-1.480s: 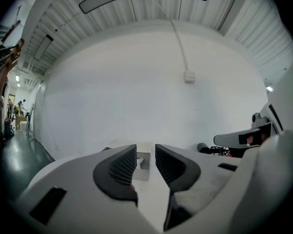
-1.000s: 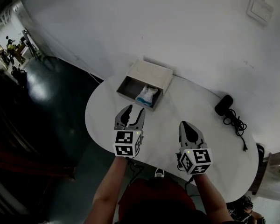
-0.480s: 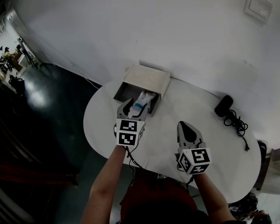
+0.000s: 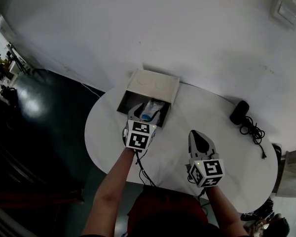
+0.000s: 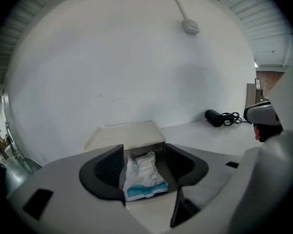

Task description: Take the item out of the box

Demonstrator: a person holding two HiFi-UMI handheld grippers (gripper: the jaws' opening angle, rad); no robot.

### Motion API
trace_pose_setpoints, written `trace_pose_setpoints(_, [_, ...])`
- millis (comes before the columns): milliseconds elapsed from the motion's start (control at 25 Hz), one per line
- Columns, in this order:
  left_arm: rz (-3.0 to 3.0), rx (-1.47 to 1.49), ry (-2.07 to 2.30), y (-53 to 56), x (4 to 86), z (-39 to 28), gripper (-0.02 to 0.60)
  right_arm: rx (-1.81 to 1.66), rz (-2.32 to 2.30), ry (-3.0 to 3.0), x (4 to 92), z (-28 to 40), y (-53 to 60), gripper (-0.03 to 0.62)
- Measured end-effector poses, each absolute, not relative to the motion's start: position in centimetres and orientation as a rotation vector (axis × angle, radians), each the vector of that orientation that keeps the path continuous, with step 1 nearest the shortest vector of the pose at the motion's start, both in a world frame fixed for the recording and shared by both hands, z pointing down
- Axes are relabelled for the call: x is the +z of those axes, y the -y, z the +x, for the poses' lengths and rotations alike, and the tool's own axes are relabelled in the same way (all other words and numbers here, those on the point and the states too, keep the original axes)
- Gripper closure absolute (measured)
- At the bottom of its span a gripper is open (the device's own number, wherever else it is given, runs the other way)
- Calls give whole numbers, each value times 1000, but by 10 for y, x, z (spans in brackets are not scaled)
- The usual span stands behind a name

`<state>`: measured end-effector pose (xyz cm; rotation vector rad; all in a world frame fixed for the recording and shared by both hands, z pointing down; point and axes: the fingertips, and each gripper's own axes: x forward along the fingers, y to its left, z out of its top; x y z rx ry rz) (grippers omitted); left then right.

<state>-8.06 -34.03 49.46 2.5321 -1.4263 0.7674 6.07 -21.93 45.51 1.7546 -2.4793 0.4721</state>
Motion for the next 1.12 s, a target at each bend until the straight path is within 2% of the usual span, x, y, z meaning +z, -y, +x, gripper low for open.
trace_pose_setpoints(1120, [2511, 1243, 947, 378, 580, -65, 305, 575, 1988, 2231, 488, 68, 252, 580])
